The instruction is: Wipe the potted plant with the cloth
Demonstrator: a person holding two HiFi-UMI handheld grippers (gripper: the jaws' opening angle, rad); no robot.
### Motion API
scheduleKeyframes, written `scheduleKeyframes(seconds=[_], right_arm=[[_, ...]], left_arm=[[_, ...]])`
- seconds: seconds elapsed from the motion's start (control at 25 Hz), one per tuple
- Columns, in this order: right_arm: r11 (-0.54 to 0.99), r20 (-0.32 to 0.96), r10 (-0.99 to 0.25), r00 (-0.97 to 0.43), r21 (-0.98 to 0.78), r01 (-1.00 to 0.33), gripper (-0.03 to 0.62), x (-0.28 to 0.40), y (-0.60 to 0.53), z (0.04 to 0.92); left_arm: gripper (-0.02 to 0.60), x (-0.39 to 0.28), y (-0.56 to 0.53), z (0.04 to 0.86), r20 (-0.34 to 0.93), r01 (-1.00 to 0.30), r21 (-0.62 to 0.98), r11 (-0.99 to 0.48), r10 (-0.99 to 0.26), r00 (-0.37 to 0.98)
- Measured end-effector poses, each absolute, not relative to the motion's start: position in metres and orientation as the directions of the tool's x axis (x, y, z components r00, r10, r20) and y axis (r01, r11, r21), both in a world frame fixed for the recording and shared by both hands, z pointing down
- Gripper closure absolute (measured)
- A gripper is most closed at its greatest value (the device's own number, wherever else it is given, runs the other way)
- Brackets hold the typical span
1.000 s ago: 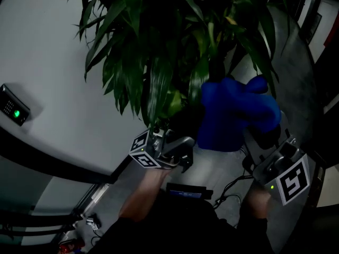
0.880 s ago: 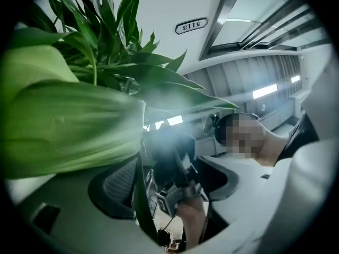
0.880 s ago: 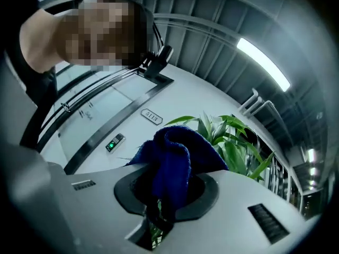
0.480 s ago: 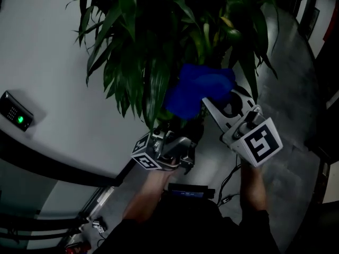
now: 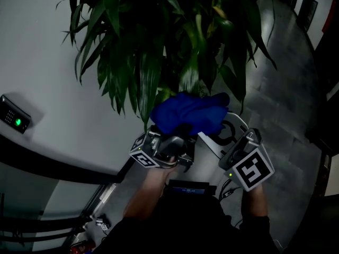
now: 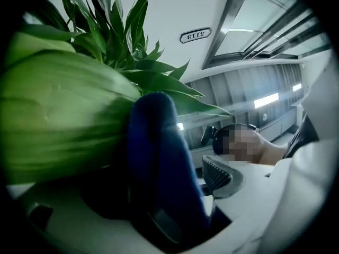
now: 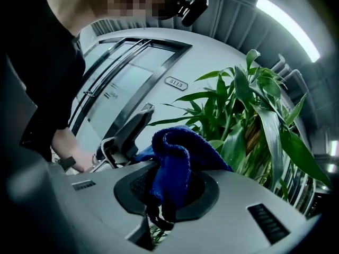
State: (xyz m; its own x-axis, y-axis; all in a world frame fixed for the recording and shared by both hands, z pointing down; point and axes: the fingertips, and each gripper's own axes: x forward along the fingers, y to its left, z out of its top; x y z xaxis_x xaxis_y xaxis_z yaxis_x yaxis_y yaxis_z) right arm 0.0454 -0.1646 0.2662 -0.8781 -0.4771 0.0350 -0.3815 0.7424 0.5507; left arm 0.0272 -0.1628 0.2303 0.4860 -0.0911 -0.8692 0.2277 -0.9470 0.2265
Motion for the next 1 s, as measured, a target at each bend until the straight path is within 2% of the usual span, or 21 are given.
scheduleKeyframes(seconds=[0.48,0.6,0.84,0.92,1.0], right_arm=[[0.816,0.189,-0.402,-0.896,0.517,-0.257,0.519,0.07,-0.124,0.31],[0.827,0.077,-0.387,-0.919,0.469,-0.309,0.519,0.091,-0.114,0.28],[0.738,-0.35,-0.403,-0.846,0.423,-0.526,0.519,0.114,-0.115,0.175],[0.688,-0.397,-0.413,-0.82,0.454,-0.567,0.519,0.108,-0.122,0.158],[0.65,-0.375,-0.422,-0.825,0.51,-0.564,0.519,0.092,-0.133,0.157]], left_arm=[[0.164,0.031,-0.157,0.231,-0.867,0.239,0.215,-0.947,-0.072,0.493],[0.164,0.031,-0.157,0.234,-0.864,0.237,0.222,-0.946,-0.078,0.497],[0.164,0.027,-0.155,0.235,-0.863,0.226,0.225,-0.948,-0.085,0.499],[0.164,0.027,-0.154,0.235,-0.863,0.228,0.226,-0.947,-0.087,0.497],[0.164,0.026,-0.152,0.234,-0.864,0.228,0.225,-0.947,-0.086,0.497]])
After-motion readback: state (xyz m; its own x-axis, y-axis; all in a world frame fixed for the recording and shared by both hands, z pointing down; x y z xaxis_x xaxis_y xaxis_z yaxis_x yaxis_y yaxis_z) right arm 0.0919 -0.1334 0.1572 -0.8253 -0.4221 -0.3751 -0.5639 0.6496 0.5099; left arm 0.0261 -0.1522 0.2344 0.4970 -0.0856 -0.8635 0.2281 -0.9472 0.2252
